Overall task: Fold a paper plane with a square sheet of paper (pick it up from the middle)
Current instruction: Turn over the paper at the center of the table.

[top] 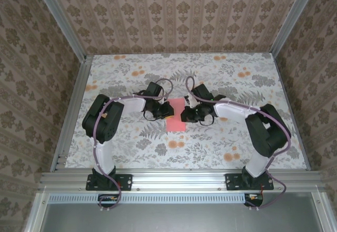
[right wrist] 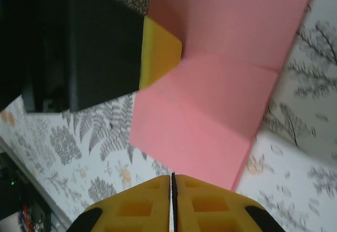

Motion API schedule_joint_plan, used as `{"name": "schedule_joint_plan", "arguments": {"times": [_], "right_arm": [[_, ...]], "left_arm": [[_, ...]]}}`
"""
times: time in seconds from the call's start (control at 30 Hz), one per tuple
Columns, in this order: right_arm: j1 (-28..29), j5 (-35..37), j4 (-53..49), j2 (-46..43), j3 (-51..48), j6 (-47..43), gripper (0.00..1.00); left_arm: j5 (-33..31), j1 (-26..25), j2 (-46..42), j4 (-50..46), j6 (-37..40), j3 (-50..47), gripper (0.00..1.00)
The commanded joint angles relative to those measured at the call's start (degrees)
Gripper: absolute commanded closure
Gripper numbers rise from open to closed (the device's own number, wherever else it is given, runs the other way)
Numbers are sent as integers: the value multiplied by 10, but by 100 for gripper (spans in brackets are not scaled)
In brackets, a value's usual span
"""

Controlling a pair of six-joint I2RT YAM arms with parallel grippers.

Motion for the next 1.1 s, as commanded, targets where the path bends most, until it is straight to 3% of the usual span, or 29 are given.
{"name": "schedule_joint_plan", "arguments": {"times": [0.0, 0.4, 0.73, 0.83, 0.93, 1.07], "right_arm": [[10, 12, -28, 50, 26, -8, 88], [6, 7, -84, 63, -23, -39, 88], [1, -1, -81, -16, -48, -36, 86], [1, 25, -39, -26, -30, -12, 85], [0, 47, -12, -8, -1, 6, 85], [0, 58, -2, 37, 47, 17, 85]], "left_arm": [[-38, -2, 25, -40, 12, -1, 85], [-49, 4, 36, -47, 4, -10, 86], [-32, 6, 27, -44, 11, 1, 85], [-15, 1, 12, -42, 8, 17, 81], [15, -2, -18, -23, -21, 20, 71], [-7, -1, -63, -26, -49, 10, 62]]}}
